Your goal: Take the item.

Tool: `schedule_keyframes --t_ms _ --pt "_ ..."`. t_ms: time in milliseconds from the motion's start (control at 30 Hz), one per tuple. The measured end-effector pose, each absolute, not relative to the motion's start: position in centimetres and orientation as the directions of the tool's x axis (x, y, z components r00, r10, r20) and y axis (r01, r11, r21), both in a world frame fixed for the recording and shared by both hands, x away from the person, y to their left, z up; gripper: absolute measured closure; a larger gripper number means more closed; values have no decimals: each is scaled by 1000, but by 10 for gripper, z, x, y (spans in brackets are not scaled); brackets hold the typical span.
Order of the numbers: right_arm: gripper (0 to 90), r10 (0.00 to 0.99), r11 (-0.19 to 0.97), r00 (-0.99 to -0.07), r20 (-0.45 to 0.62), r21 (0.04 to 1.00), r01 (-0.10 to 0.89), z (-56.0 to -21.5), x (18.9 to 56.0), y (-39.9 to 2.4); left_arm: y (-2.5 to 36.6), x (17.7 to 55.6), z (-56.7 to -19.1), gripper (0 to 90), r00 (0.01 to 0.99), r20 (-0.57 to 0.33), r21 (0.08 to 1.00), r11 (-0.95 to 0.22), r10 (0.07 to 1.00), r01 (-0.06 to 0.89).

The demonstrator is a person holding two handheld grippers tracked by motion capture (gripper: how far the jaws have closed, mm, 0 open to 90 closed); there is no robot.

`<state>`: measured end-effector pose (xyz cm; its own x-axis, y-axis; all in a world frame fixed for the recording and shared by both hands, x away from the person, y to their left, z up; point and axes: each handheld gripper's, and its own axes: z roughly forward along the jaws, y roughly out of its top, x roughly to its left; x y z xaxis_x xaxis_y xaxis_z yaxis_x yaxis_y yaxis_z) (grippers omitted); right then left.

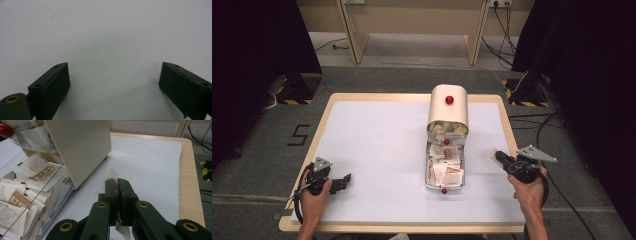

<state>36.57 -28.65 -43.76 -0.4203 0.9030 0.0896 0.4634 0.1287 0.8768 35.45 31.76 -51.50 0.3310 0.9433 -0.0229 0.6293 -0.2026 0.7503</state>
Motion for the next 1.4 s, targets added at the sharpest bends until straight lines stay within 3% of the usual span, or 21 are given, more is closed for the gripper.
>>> schedule_keyframes --t_ms 1400 --pt "868 906 147 -409 107 828 542 -467 379 -283 318 354 -515 90 331 -23 750 -202 943 629"
